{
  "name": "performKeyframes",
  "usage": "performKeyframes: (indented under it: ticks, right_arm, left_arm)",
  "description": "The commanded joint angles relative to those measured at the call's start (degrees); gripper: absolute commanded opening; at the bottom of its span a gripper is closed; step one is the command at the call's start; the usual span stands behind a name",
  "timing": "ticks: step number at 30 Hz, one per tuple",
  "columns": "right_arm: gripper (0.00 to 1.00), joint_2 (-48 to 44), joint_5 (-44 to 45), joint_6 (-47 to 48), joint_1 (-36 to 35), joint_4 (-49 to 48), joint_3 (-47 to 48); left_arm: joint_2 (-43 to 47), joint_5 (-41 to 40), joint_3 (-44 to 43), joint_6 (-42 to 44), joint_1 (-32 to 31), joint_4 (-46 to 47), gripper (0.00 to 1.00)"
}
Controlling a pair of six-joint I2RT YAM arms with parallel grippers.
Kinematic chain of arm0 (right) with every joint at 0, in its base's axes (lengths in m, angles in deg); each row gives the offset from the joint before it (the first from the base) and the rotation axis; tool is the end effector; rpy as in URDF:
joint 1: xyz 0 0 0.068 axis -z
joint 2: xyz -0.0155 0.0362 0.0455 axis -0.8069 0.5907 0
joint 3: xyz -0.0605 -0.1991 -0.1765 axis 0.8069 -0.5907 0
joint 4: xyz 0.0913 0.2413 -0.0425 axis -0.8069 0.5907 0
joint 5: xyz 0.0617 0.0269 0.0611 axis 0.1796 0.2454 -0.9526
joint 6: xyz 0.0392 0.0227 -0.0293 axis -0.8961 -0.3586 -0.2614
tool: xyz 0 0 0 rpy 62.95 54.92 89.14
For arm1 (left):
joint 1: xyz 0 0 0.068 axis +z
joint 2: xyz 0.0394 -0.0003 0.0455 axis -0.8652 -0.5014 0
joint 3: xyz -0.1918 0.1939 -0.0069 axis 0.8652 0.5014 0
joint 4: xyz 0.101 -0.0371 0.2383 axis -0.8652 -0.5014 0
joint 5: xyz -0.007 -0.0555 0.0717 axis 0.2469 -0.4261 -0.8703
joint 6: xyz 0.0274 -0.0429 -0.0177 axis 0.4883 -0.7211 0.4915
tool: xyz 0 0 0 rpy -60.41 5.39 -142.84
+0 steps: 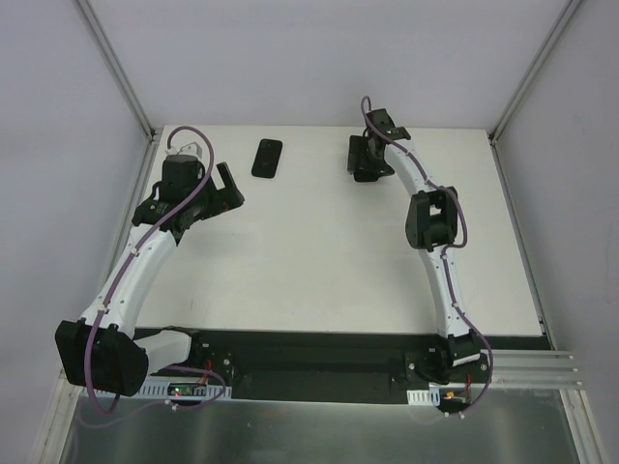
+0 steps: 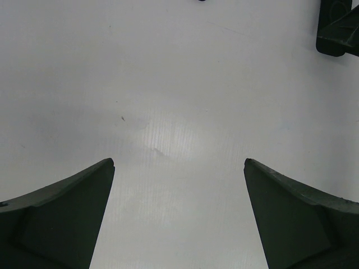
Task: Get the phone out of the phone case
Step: Move the phone to the center of the board.
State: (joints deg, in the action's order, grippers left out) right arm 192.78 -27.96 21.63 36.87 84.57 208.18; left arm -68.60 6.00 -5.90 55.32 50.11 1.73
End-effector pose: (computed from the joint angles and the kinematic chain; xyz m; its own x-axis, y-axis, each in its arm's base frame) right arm 0.5457 0.1643 0.1815 -0.7534 -0.2087 -0.6236 -0.2470 0.9687 -0.0257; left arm 0.2565 -0.0457 0.3353 -0.5526 -0.3571 -0.7531 -0.0445 0.9149 -0.4012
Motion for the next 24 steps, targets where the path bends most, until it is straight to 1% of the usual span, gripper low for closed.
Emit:
performKeyframes:
  ticks: [1,4,5,6,8,9,11,12,16,19,20,21,23,24]
  right_arm:
    - [0.96,0.3,2.7,0.0,-1.2,3.3,1.6]
    - [0.97,0.3,4.9,0.2,-1.8,3.7,1.8]
    - [0.99,0.3,5.6,0.2,-1.9,3.7,1.8]
    - [0.91,0.2,6.0,0.2,-2.1,3.7,1.8]
    - [0.84,0.0,6.9,0.3,-2.1,3.6,1.6]
    - [0.75,-0.1,7.1,0.3,-2.2,3.6,1.5]
    - [0.68,-0.2,7.4,0.2,-2.2,3.5,0.9]
    - [0.63,-0.6,7.5,0.2,-2.2,3.4,0.7]
    - [0.54,-2.2,7.4,-0.1,-2.3,2.8,-1.9]
    - [0.48,-5.6,4.8,-1.4,-2.2,1.0,-7.1]
    - [0.45,-6.7,3.4,-1.9,-2.2,0.1,-10.6]
    - [0.39,-8.9,2.8,-2.5,-2.1,-0.4,-12.3]
    - [0.35,-11.1,1.1,-3.3,-2.3,-1.3,-16.3]
    - [0.33,-13.4,0.4,-3.4,-2.3,-1.8,-20.6]
  left_arm:
    - [1.4,0.0,-2.4,1.1,-0.5,0.5,0.99]
    - [1.4,-0.1,-2.4,1.4,-0.5,0.4,0.99]
    - [1.3,-0.1,-2.4,1.4,-0.5,0.4,0.99]
    - [1.3,-0.1,-2.4,1.5,-0.5,0.3,0.99]
    - [1.2,-0.1,-2.5,1.5,-0.5,0.3,0.99]
    - [1.3,-0.1,-2.5,1.6,-0.5,0.3,0.99]
    - [1.2,-0.1,-2.5,1.8,-0.5,0.3,0.99]
    - [1.3,-0.3,-2.6,1.7,-0.5,0.3,0.99]
    - [1.0,0.0,-2.7,1.7,-0.5,0.2,0.99]
    - [0.7,0.4,-2.9,1.9,-0.5,0.0,0.99]
    - [0.5,0.5,-3.0,2.0,-0.5,-0.1,0.99]
    - [0.4,0.7,-3.3,2.1,-0.5,-0.3,0.99]
    - [-0.1,1.3,-3.6,2.0,-0.5,-0.6,0.99]
    - [-0.1,1.7,-3.7,2.0,-0.5,-0.6,0.99]
